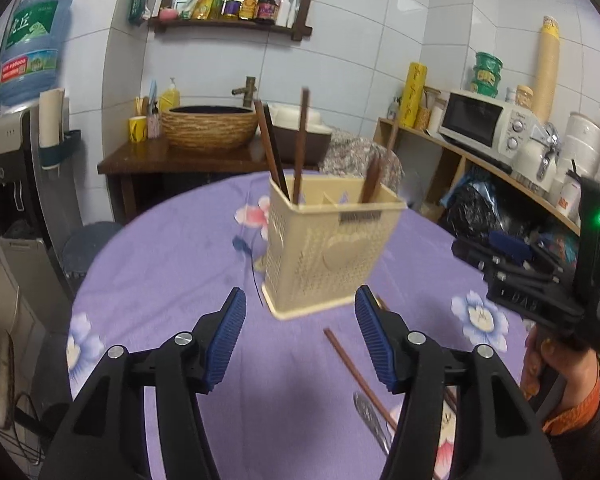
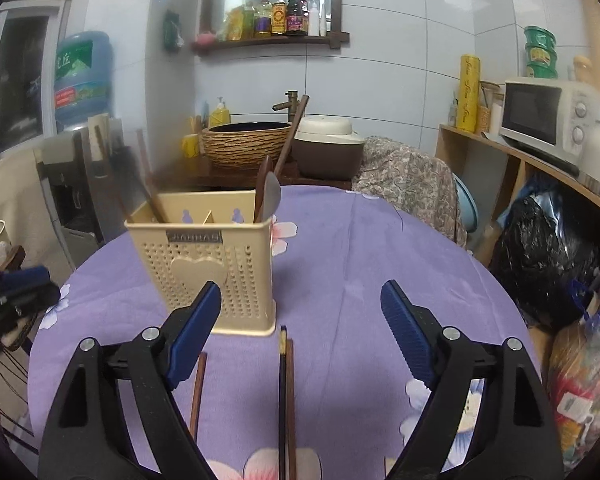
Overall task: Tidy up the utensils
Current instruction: 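Drop the brown chopstick and grey spoon into the holder, opening both grippers, then close the left gripper on the silver spoon handle while the right gripper grasps a brown chopstick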
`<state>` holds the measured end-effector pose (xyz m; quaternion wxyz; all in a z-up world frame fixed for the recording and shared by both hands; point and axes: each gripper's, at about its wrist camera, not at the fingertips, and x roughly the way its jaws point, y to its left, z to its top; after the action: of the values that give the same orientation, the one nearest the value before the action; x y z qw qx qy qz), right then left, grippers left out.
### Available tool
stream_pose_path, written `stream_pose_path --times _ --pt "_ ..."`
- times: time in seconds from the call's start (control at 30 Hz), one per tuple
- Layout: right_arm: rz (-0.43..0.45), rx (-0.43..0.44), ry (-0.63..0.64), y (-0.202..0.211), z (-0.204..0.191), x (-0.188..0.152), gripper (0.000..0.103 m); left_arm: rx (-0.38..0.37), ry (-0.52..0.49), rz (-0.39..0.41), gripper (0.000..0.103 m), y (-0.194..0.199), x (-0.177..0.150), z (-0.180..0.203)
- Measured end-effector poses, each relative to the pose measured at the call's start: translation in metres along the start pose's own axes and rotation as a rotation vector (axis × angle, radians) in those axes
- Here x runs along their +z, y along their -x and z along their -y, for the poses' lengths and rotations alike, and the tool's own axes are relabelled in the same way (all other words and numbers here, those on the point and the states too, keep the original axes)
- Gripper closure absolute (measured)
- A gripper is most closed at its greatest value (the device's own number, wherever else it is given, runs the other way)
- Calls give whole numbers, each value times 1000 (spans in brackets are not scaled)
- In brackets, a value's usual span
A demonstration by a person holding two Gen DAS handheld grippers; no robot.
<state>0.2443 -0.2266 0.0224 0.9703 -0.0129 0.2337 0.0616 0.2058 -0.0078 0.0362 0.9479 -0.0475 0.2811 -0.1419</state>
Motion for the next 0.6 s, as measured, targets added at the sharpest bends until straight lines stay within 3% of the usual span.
stream_pose_path --times 0.13,0.27,0.43,0.6 --pt "-56 -10 -16 15 4 -37 15 -40 -22 -107 46 -2 -40 13" --pt "-136 -85 -6 22 8 -74 15 -89 -15 -233 51 -15 -71 21" --pt "-203 -134 -29 32 20 -105 15 -139 -11 -310 58 -26 -91 40" --pt "-209 -130 -68 44 31 -115 15 -131 -62 -358 61 -36 -105 62"
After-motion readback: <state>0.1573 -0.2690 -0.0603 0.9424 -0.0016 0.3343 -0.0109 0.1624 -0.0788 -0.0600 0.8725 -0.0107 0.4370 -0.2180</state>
